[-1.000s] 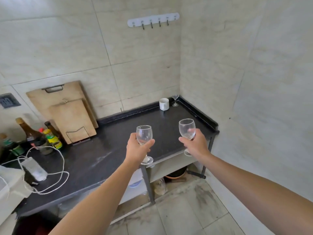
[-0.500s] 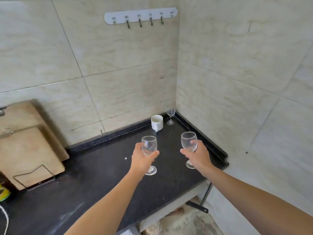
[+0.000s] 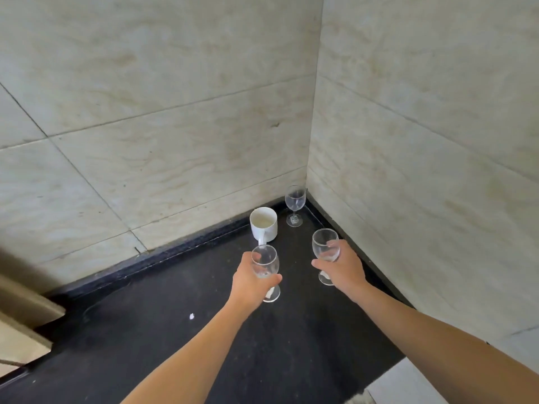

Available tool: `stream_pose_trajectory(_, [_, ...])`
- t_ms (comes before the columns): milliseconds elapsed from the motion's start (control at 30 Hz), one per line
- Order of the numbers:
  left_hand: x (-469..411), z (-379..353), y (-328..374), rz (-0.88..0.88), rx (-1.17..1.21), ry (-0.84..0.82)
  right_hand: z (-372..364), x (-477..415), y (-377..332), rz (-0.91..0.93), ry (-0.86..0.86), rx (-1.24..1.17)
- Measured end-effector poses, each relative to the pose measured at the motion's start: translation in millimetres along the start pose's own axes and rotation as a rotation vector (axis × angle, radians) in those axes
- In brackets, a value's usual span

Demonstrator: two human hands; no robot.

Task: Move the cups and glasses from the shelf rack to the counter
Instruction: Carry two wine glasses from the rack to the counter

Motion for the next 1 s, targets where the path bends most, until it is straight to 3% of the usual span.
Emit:
stream_pose_trajectory(433, [-145.8, -34.1, -38.2, 0.156, -0.006, 0.125, -59.7, -206.2, 41.2, 0.006, -0.151, -0.025])
stream_pose_trajectory(767, [-176.1, -41.3, -57.3, 0.169, -0.039, 0.188, -69.1, -234.2, 51.2, 0.021, -0.192, -0.049])
stream_pose_trajectory(1000, [-174.1, -44.8, -66.1, 0.189, -0.050, 0.173, -60.5, -218.8, 79.5, -0.106, -0.188, -0.005])
Point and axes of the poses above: each hand's wrist, its own x-axis away from the middle knuckle, its own z-axis out of the back of the hand, y = z × x, the point moved 9 cm from there along -x, towards the middle knuckle, and after that the axes turned 9 degrees about -y, right-handed, at the moved point
